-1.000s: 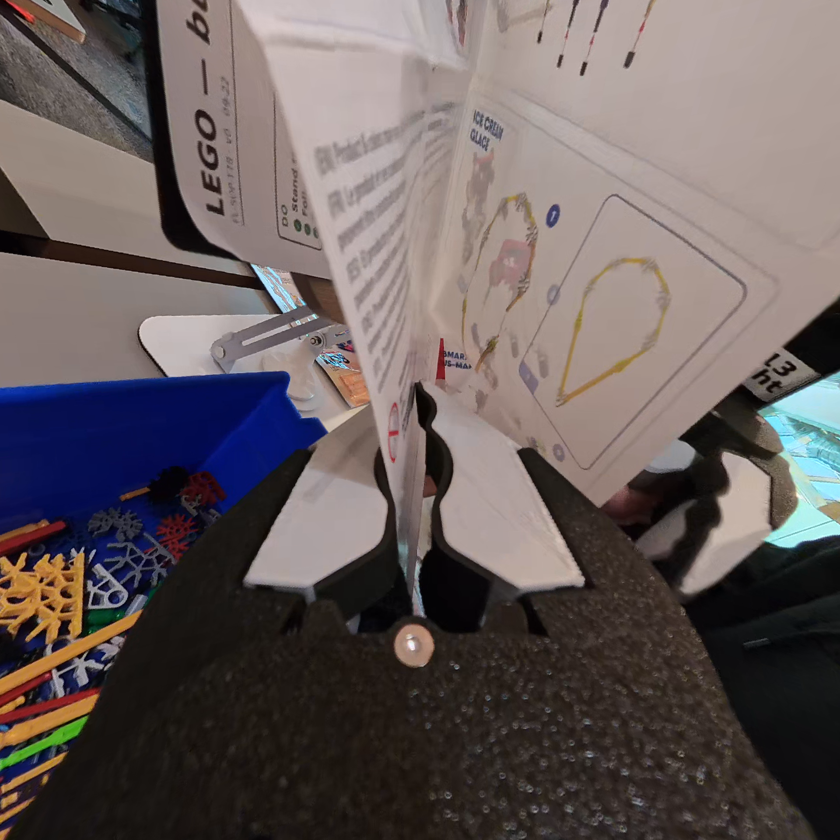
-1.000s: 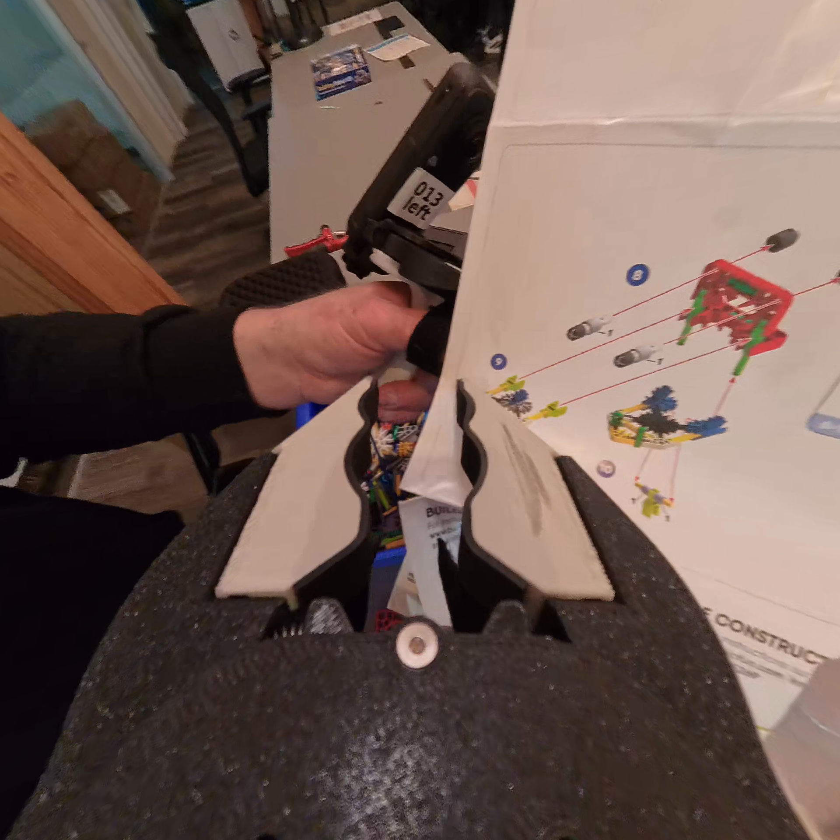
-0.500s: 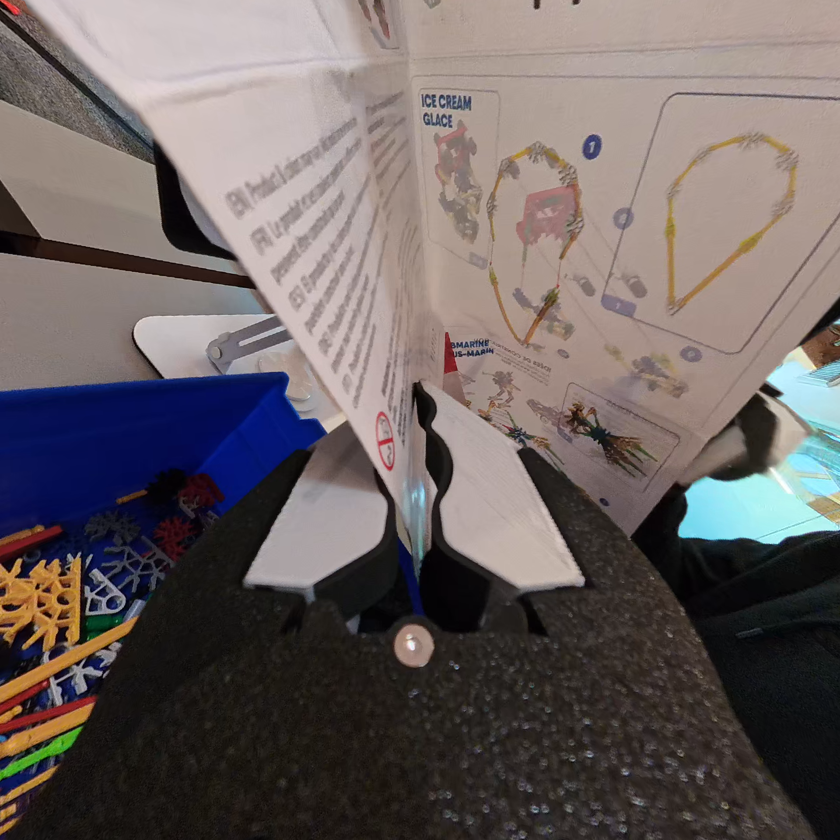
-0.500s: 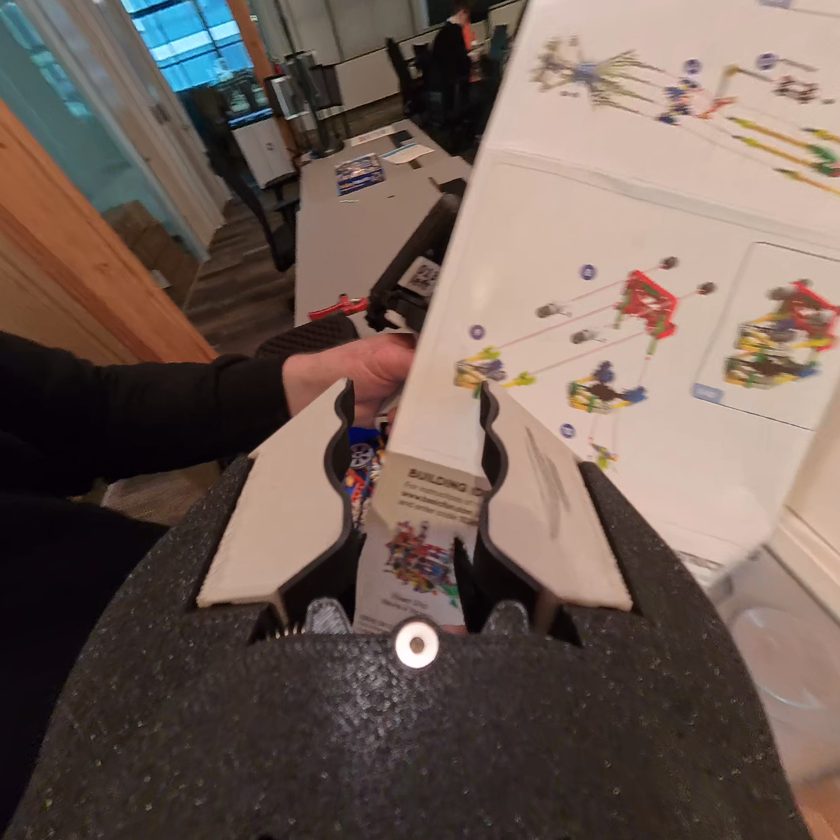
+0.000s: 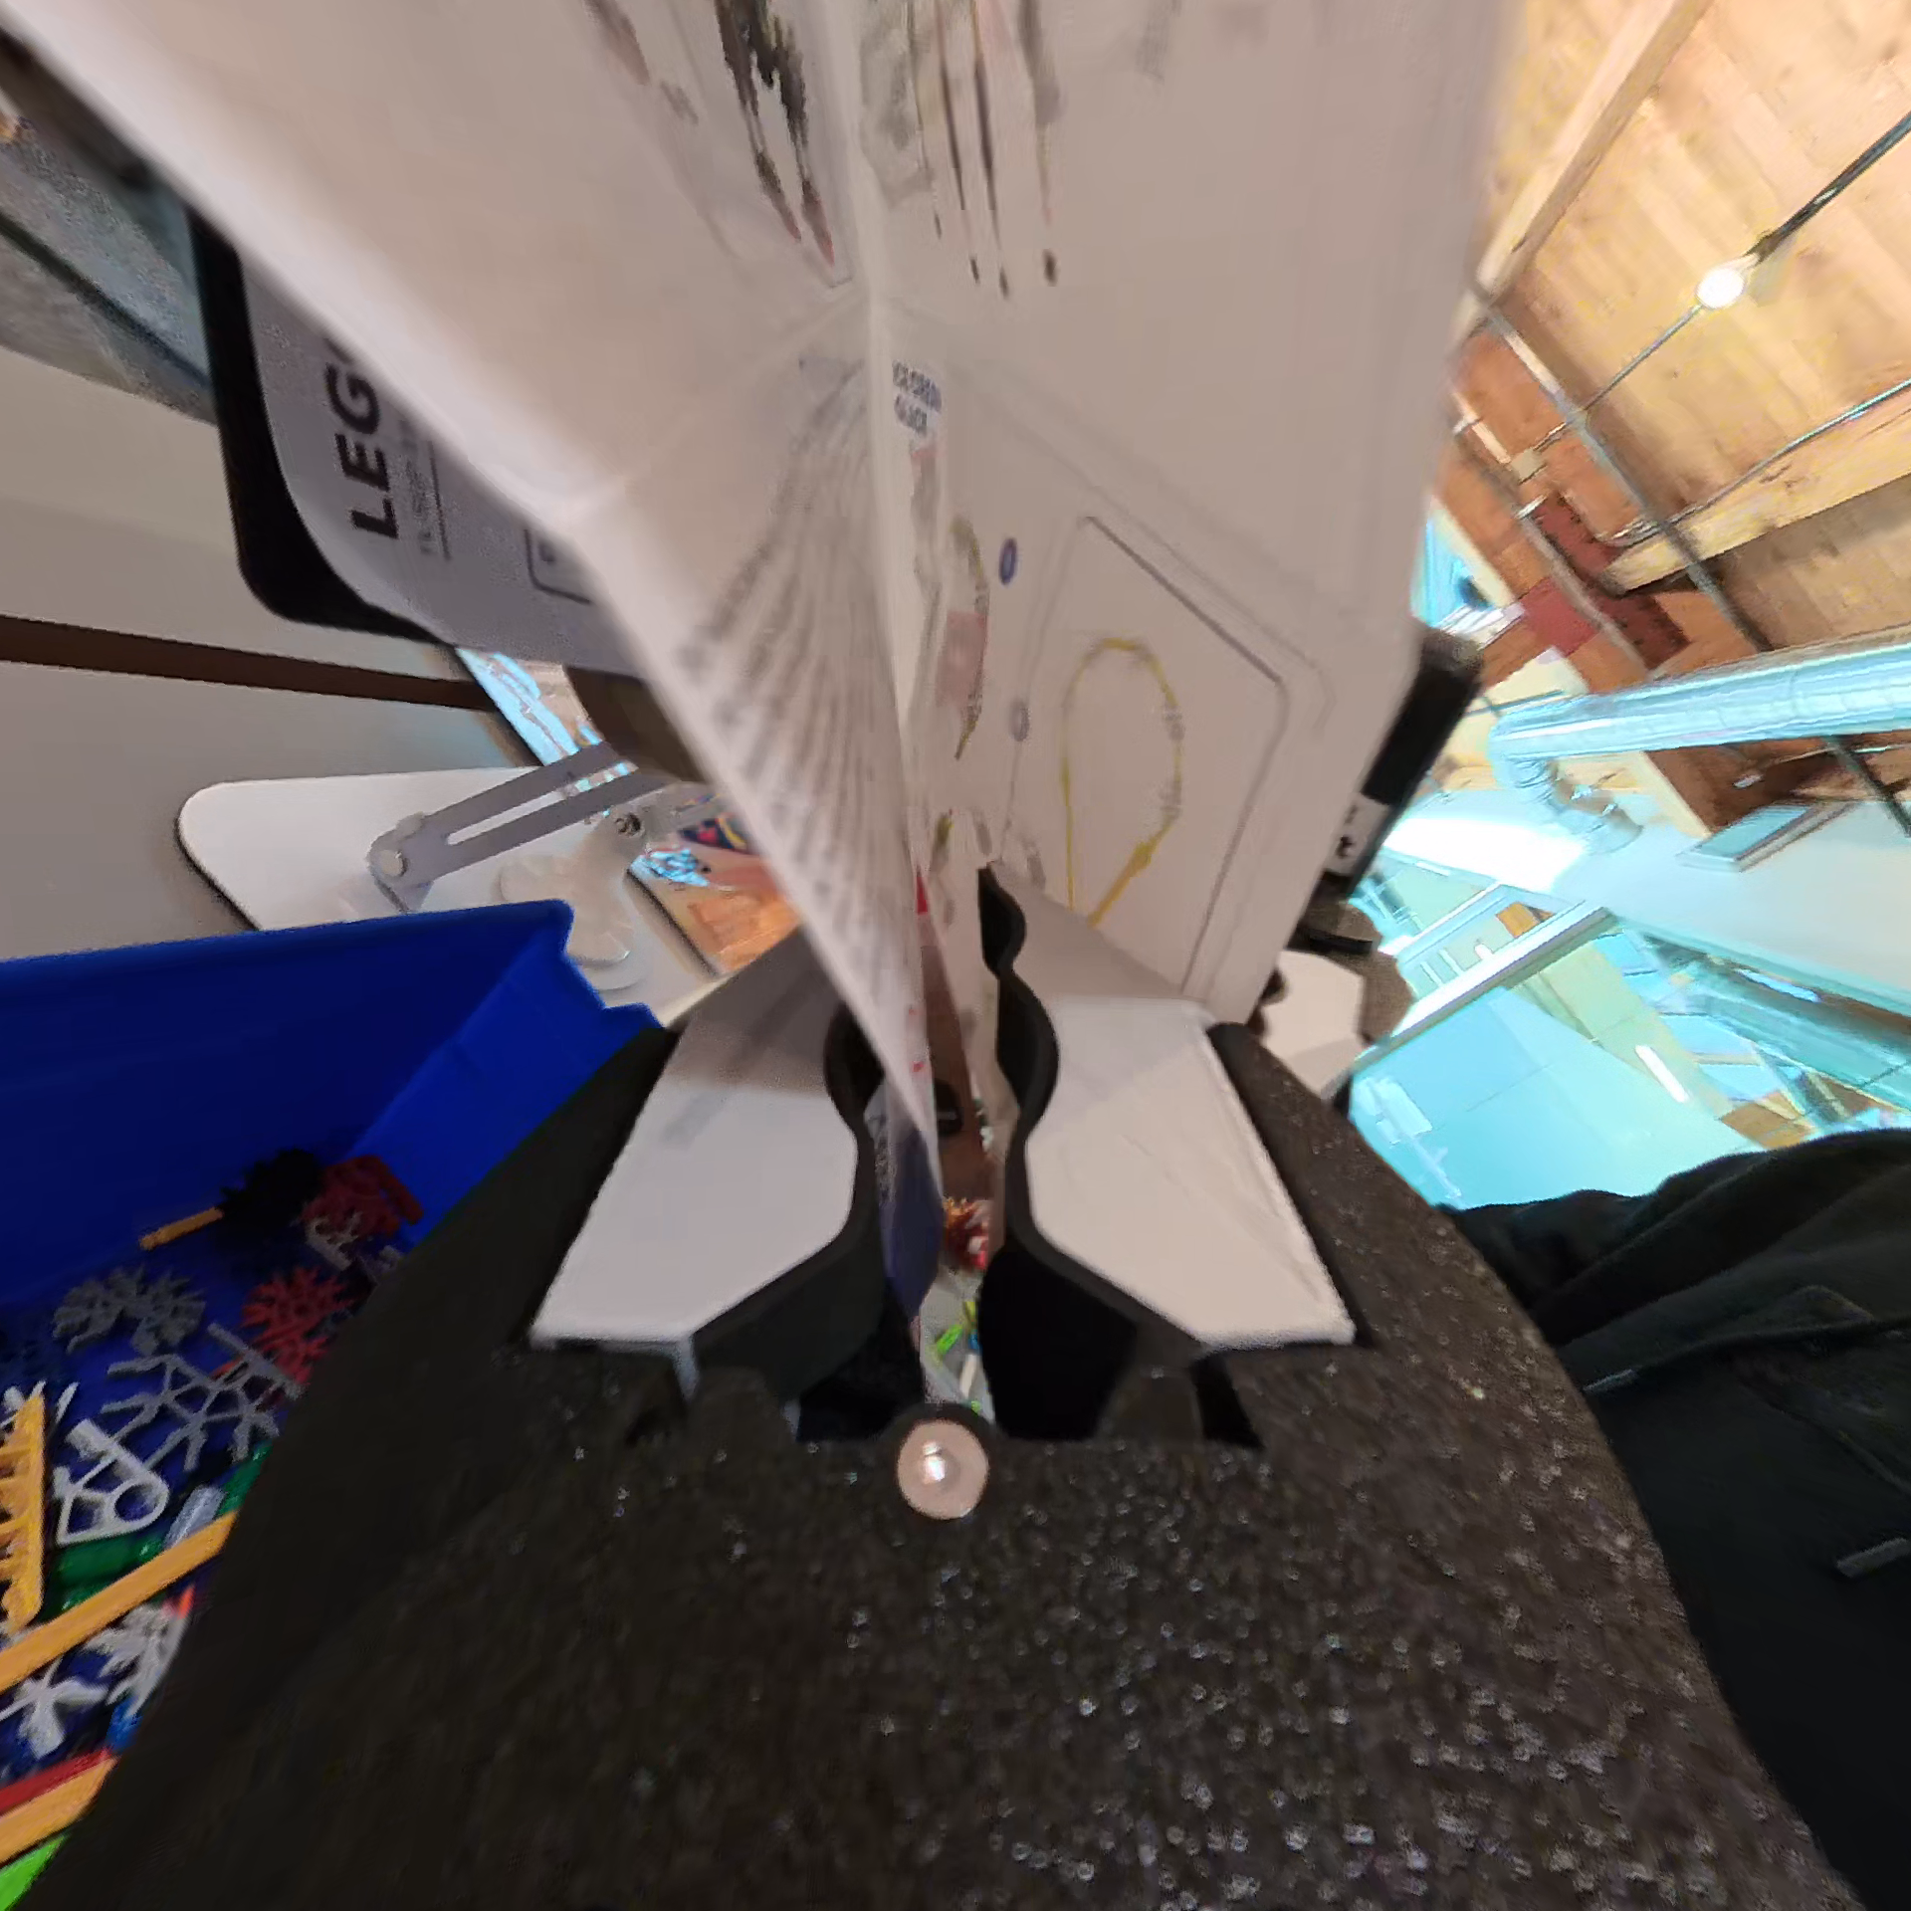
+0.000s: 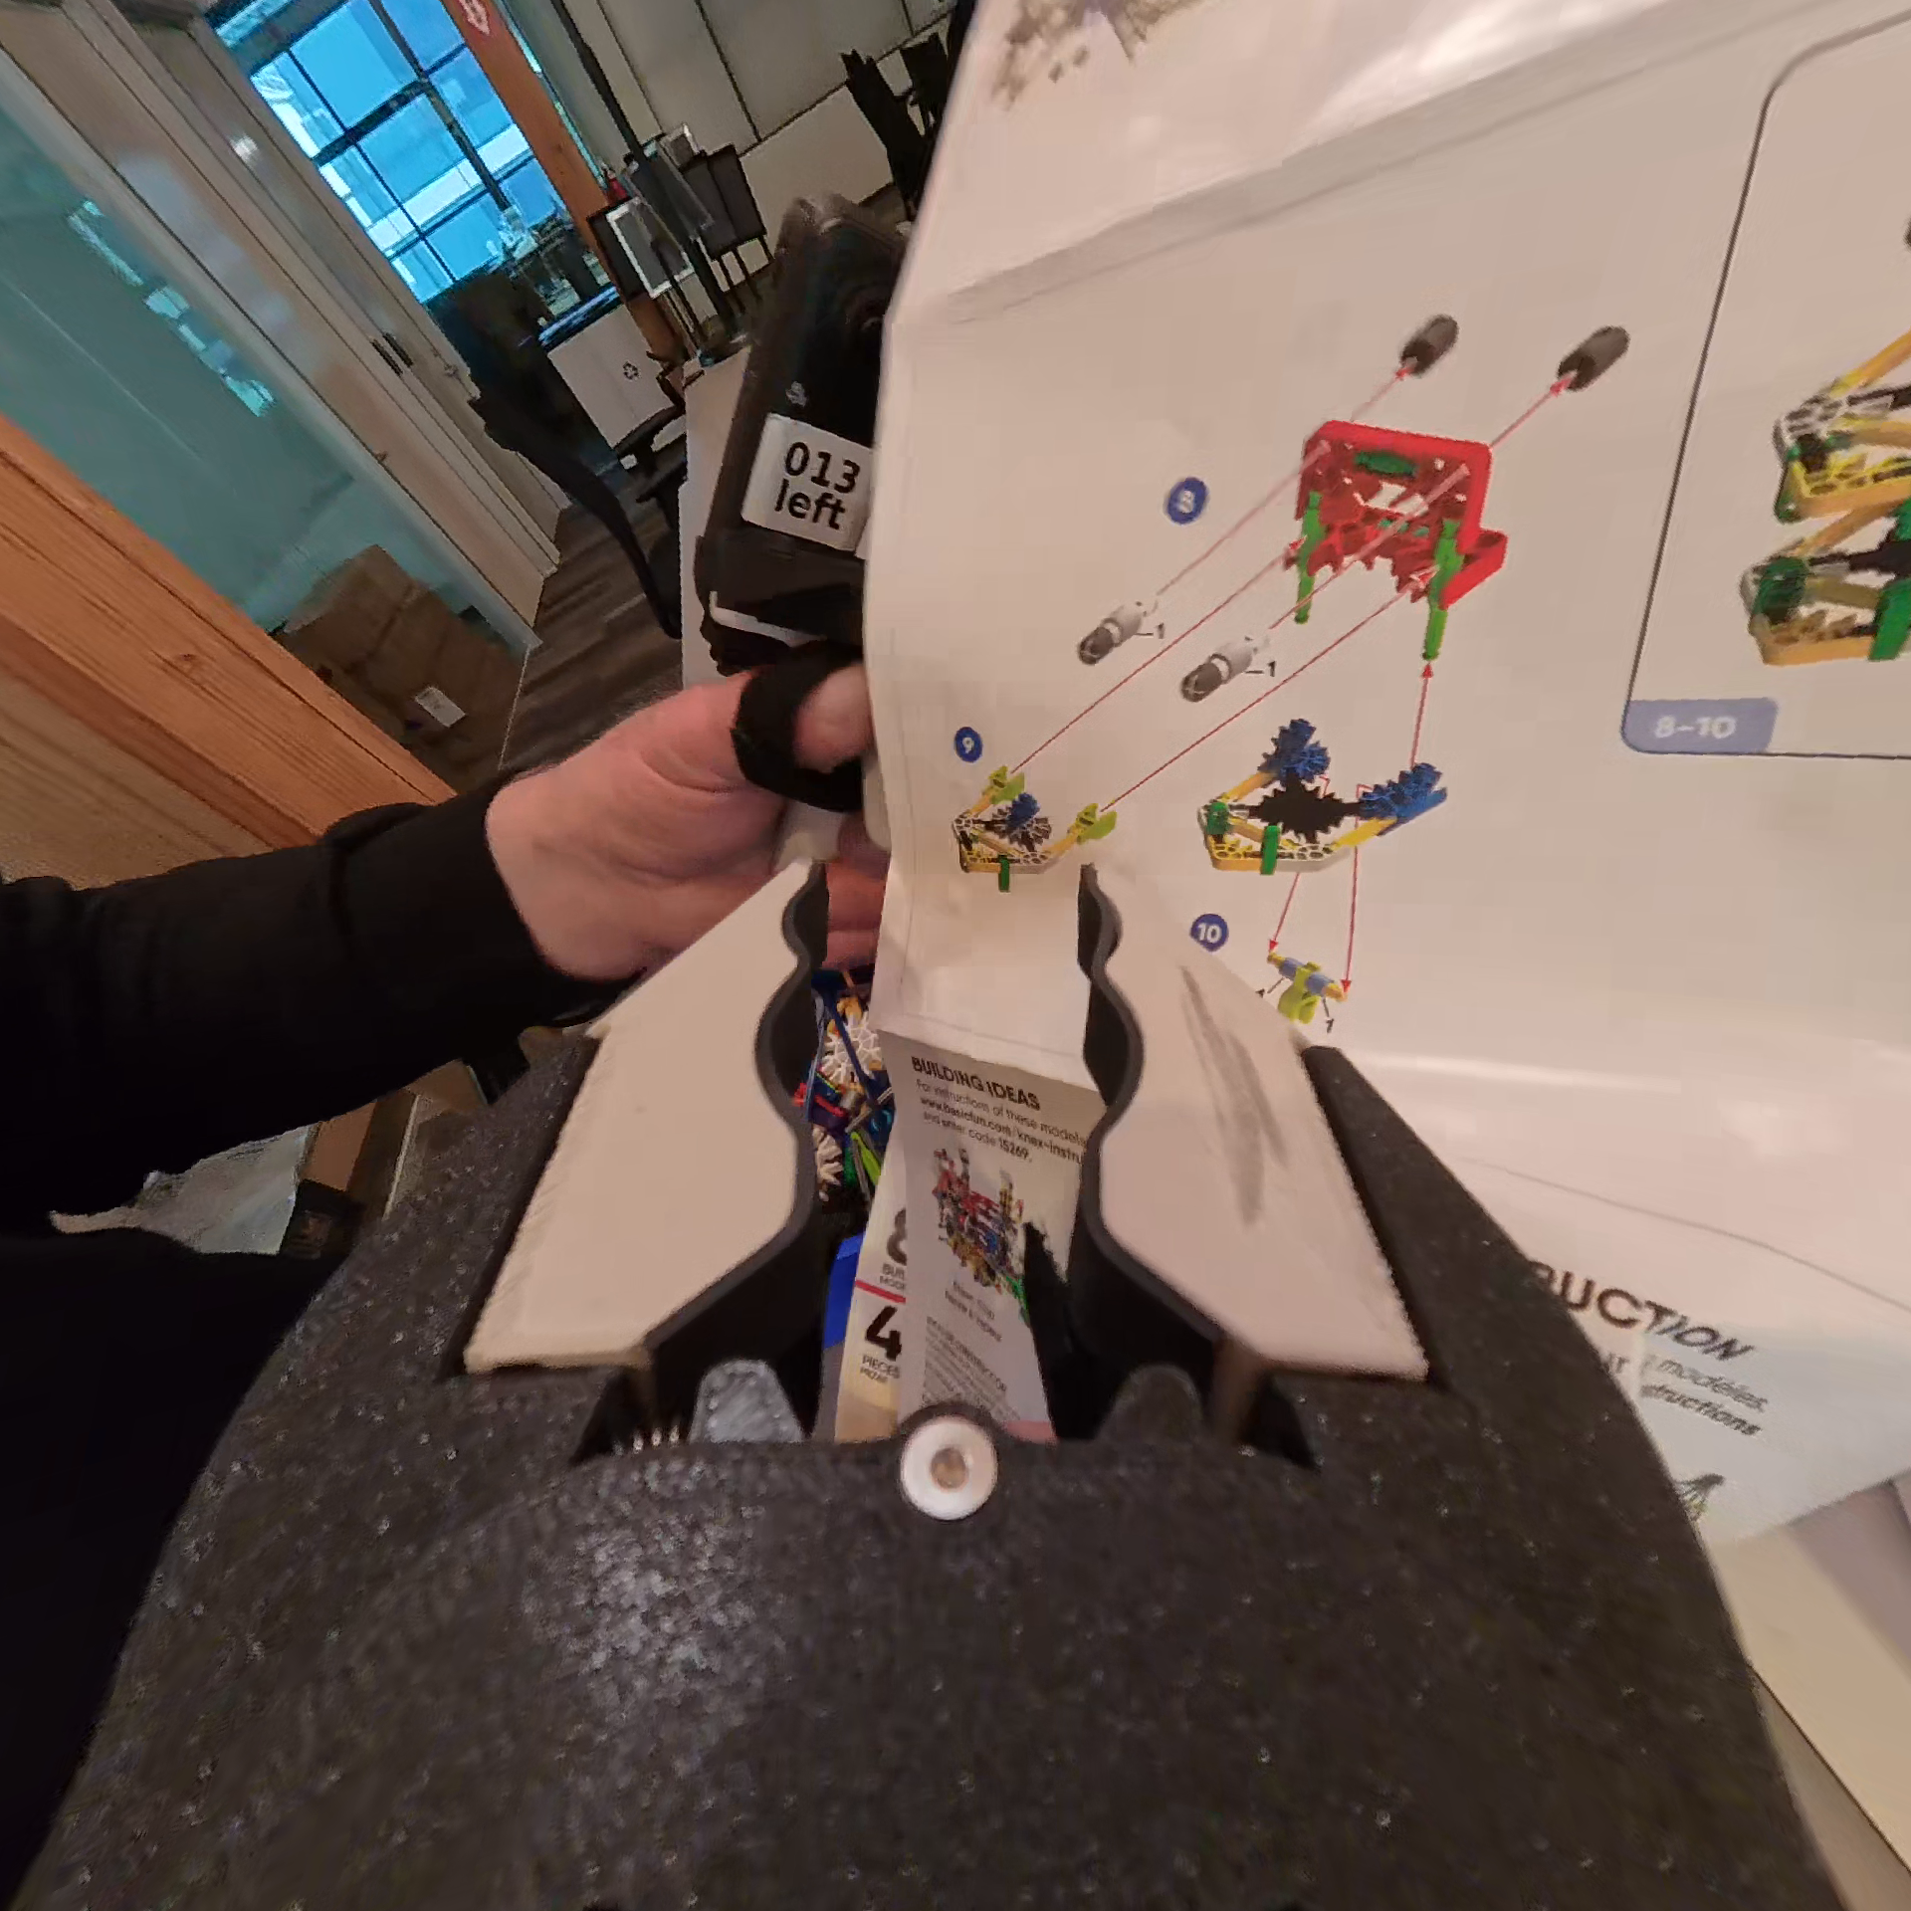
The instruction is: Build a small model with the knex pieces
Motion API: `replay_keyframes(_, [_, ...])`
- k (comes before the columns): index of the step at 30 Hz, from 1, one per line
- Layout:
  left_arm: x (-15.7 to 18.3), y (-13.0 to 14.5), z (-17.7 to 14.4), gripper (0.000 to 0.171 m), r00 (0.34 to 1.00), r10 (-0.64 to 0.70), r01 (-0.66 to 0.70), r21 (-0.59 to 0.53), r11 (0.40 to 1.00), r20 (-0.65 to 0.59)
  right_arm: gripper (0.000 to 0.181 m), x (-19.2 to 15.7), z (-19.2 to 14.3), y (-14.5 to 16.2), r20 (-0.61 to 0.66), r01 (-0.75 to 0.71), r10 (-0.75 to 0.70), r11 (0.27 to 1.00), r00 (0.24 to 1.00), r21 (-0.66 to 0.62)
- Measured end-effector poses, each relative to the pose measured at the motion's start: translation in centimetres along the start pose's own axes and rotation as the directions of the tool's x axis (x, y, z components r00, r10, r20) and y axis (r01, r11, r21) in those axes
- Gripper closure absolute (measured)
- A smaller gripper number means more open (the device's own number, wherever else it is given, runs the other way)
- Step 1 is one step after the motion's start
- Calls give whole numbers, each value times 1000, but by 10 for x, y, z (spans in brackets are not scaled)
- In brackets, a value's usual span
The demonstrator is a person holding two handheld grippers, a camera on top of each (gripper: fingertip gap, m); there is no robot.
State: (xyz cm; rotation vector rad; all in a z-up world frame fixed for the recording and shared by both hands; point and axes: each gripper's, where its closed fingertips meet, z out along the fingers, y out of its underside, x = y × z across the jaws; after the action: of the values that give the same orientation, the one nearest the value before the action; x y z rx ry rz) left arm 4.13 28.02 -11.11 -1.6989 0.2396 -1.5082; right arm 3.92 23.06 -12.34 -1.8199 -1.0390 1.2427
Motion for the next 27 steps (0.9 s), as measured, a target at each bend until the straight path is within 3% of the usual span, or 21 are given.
replay_keyframes(4, [8,-4,-4,148,998,6,-3,35,999,-64,136,7,4,2,6,-27,27,1000,1000,-2])
replay_keyframes(13, [37,0,-12,94,967,37,-28,38,999,-251,138,7,4,0,32,-59,58,998,998,13])
replay_keyframes(19, [43,9,-11,76,956,69,-65,23,998,-286,138,7,4,-5,57,-100,96,993,994,57])
replay_keyframes(23, [37,16,-9,80,963,89,-96,-15,995,-253,138,5,1,-15,71,-113,105,987,992,110])
replay_keyframes(27, [21,19,-4,124,982,115,-122,-41,992,-153,139,-5,5,-8,99,-67,62,997,993,42])
